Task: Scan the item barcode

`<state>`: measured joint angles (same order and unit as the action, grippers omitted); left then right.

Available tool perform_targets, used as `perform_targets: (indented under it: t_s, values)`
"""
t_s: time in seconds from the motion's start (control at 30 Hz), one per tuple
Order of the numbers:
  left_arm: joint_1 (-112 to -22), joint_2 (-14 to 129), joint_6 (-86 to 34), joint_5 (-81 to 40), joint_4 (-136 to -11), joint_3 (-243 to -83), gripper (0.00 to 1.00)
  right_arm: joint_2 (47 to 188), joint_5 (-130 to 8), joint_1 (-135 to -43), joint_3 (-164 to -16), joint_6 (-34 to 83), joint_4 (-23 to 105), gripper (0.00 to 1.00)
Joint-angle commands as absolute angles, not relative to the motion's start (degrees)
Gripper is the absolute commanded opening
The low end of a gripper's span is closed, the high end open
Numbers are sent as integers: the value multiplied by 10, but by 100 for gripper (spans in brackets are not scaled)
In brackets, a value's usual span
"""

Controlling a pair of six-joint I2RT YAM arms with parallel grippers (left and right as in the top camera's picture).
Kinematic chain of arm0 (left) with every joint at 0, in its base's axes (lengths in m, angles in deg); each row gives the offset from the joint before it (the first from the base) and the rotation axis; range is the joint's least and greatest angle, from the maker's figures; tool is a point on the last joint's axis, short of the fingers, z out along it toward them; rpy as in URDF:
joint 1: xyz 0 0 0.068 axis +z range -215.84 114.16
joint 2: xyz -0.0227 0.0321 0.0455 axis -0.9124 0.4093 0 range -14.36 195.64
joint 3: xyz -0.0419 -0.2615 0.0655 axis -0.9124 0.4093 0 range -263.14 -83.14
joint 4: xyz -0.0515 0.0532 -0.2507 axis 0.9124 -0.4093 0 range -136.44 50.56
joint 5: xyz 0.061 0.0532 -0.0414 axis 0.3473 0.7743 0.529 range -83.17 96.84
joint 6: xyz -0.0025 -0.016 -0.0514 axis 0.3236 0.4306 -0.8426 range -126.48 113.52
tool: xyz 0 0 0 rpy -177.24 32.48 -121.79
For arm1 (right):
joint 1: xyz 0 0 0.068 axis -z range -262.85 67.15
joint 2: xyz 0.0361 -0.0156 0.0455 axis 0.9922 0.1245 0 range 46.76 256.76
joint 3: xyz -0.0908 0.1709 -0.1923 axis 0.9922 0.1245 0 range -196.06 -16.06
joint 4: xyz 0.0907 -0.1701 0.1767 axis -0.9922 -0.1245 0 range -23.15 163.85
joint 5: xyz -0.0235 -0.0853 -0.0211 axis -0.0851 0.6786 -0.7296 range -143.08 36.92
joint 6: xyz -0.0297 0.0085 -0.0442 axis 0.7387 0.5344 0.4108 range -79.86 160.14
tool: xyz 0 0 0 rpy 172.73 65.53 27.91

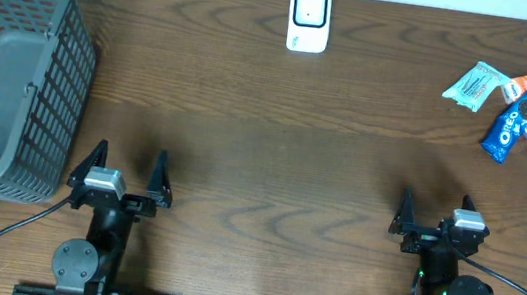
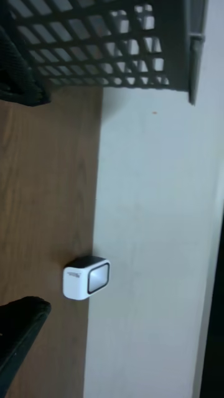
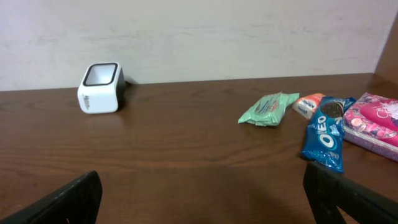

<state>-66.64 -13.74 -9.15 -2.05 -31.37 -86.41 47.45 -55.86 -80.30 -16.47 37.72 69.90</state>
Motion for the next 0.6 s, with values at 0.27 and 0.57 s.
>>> perform_targets:
  t_s: [0.27, 0.57]
  values:
    - [-663, -143, -35, -66, -281, -834, 98, 471, -560, -807, -164, 370, 697, 99]
    - [-655, -143, -42, -18, -397, -834, 98, 471, -560, -807, -164, 370, 697, 99]
